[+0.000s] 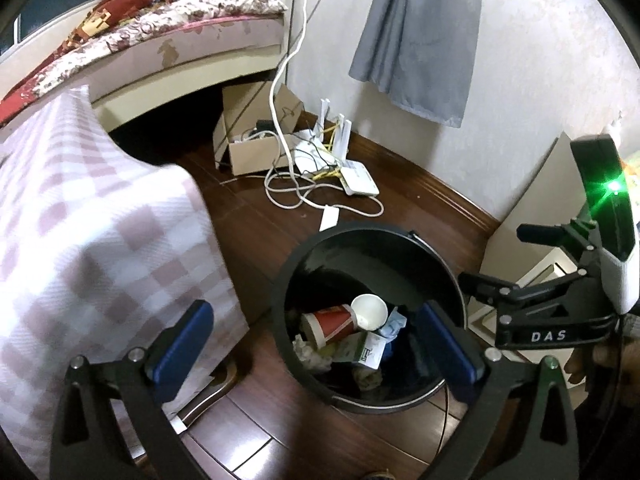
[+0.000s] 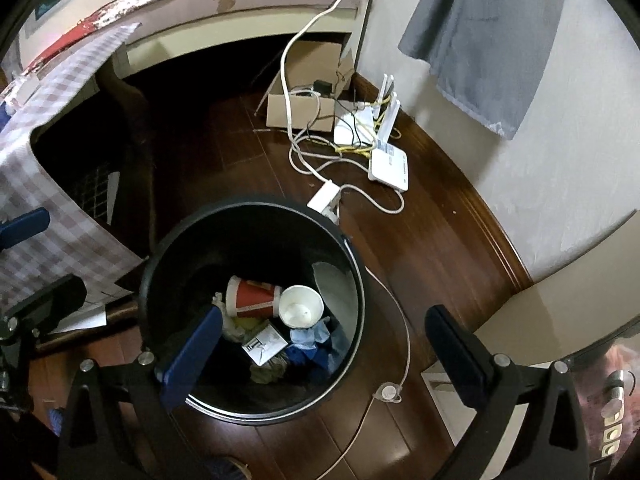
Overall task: Collect trash
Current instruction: 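Move both open tools back over the tablecloth toward the bowl and carton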
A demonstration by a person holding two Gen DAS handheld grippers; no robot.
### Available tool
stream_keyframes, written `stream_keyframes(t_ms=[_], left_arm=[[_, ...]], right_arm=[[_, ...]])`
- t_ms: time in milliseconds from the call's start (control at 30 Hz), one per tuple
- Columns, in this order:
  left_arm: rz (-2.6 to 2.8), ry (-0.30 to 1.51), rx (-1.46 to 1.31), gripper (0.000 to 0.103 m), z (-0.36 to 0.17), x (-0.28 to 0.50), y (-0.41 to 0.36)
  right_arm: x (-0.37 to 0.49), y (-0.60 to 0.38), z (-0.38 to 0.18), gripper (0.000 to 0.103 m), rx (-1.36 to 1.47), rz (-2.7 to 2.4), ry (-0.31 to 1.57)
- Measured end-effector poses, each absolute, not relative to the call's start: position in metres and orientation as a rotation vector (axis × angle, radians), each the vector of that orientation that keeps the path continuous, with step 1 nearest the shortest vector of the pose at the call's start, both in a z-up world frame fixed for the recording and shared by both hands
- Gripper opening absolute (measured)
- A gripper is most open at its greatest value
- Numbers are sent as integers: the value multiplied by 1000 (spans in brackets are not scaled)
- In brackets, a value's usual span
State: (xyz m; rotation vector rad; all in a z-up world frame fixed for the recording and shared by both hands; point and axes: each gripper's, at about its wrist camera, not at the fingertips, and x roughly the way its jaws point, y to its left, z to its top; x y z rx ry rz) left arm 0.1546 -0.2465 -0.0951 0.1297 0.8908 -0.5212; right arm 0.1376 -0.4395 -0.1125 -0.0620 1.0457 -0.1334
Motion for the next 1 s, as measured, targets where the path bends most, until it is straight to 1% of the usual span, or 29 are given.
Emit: stream_keyframes(t_ms=[367,700,1000], left_arm=[[-476,768,120,102,-40,142,-219],[-379,700,111,102,-14,138,-172],[-296,671,84,102,-3,136,-129]], right_arm=[[138,-415,-85,102,-56,-121,966],[147,-366,-59,102,-103,-43,894],[154,-318,-35,102,-140,18,831]])
